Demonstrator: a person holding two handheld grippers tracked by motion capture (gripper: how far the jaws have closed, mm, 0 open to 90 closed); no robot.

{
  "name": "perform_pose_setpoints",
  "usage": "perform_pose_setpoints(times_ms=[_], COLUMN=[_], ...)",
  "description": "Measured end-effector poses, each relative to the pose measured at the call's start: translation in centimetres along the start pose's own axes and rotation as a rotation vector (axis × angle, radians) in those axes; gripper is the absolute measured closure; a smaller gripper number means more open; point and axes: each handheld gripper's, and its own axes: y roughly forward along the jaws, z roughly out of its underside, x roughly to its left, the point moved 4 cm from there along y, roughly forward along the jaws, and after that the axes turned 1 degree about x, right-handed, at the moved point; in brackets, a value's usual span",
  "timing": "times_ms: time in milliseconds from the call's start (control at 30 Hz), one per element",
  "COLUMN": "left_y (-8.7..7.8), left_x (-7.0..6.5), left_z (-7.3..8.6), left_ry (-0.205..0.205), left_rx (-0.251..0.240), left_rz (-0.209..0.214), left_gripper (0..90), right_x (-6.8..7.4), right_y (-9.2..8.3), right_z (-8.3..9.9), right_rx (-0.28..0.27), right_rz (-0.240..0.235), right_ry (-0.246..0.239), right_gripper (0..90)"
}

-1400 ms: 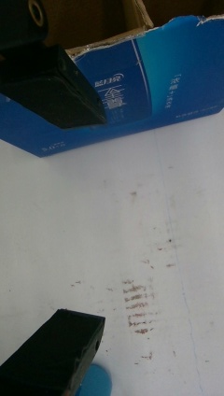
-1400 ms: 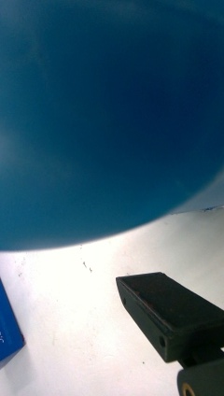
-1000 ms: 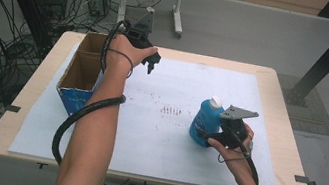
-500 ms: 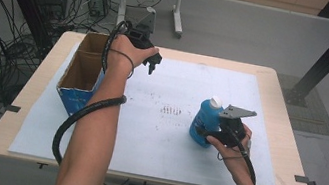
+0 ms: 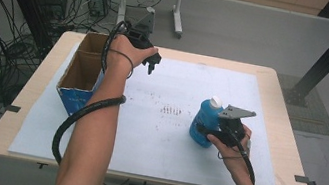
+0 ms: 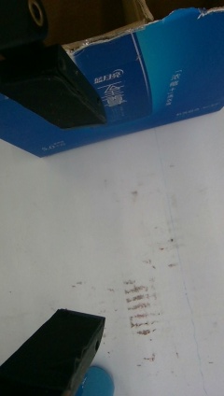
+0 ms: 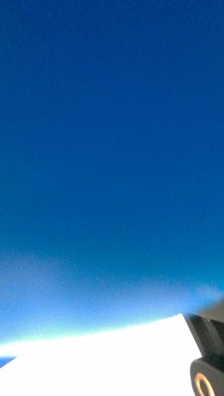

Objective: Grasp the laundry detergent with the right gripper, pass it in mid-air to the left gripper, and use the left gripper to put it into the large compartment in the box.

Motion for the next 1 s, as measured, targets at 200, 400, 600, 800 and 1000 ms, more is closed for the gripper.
perform_pose_setpoints(times_ms=[200, 400, 600, 800, 1000], left_y=[-0.08, -0.22, -0.32, -0.26, -0.35], left_x=[-0.07, -0.05, -0.09, -0.07, -0.01], left_z=[0.02, 0.07, 0.02, 0.00, 0.01], left_ry=[-0.001, 0.000, -0.003, 0.000, -0.003], left_rx=[-0.002, -0.002, -0.007, -0.001, -0.003], left_rz=[0.000, -0.002, -0.004, -0.004, -0.003], left_gripper=[5.4, 5.4, 5.4, 5.4, 5.5], right_x=[0.00, 0.00, 0.00, -0.02, -0.05], right_y=[-0.01, -0.01, -0.03, -0.03, -0.04], right_z=[0.03, 0.04, 0.07, 0.08, 0.11], right_rx=[-0.003, -0.005, -0.007, -0.008, -0.011], right_rz=[-0.001, -0.002, -0.002, -0.004, -0.006], right_ry=[-0.001, -0.002, -0.003, -0.006, -0.010], right_gripper=[41.8, 42.1, 42.4, 42.5, 42.7])
